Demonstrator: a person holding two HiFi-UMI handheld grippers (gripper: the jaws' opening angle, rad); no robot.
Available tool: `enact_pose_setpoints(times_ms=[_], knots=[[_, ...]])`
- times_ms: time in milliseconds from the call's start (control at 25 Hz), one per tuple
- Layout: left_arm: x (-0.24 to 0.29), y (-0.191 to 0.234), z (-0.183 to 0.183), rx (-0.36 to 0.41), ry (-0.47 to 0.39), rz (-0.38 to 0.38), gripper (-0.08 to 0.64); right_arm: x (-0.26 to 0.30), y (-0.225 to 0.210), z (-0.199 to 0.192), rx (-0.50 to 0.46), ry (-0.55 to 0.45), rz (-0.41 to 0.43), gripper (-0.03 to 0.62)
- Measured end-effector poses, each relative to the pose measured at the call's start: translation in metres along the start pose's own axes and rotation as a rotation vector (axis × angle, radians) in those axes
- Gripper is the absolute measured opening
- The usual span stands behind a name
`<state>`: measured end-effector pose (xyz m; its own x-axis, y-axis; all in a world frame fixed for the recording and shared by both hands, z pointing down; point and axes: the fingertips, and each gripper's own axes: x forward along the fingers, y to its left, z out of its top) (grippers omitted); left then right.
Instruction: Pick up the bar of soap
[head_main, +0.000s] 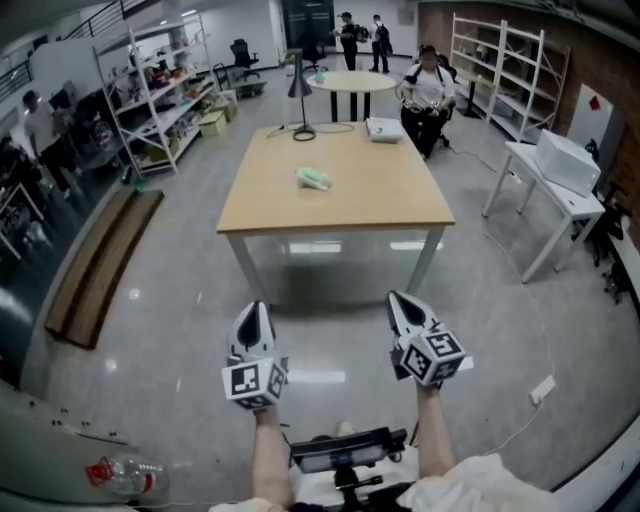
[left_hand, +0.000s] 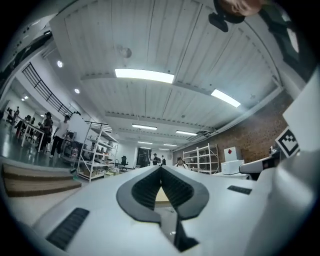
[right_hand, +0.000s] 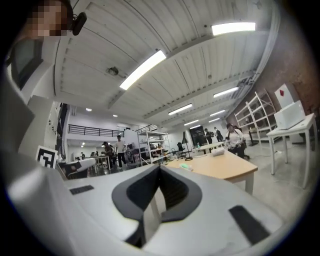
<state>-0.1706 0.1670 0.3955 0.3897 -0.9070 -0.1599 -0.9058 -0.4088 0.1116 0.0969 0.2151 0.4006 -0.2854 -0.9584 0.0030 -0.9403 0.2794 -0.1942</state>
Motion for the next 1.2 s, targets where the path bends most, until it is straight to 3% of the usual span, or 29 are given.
enact_pose_setpoints(times_ms=[160, 480, 840, 1040, 1200], knots=[[0.078, 0.005, -0.007, -0.023, 0.028, -0.009, 0.012, 0.071, -0.03, 0.031, -0.053, -0.011, 0.014, 0.002], [0.252, 0.03, -0.027, -0.037, -0.005, -0.038, 0.012, 0.218, -0.093, 0.022, -0.082, 0.029, 0.037, 0.002], [0.479, 0.09, -0.07, 0.001, 0.031, -0.103, 0.012, 0.427, -0.18, 0.05, -0.094, 0.008, 0.007, 0.002], [0.575, 0.113, -0.068, -0.013, 0.024, -0.114, 0.012, 0.515, -0.222, 0.056, -0.104, 0.031, -0.011, 0.002], [0.646, 0.114, -0.079, 0.021, 0.046, -0.138, 0.013, 0.578, -0.254, 0.052, -0.09, 0.065, 0.014, 0.002]])
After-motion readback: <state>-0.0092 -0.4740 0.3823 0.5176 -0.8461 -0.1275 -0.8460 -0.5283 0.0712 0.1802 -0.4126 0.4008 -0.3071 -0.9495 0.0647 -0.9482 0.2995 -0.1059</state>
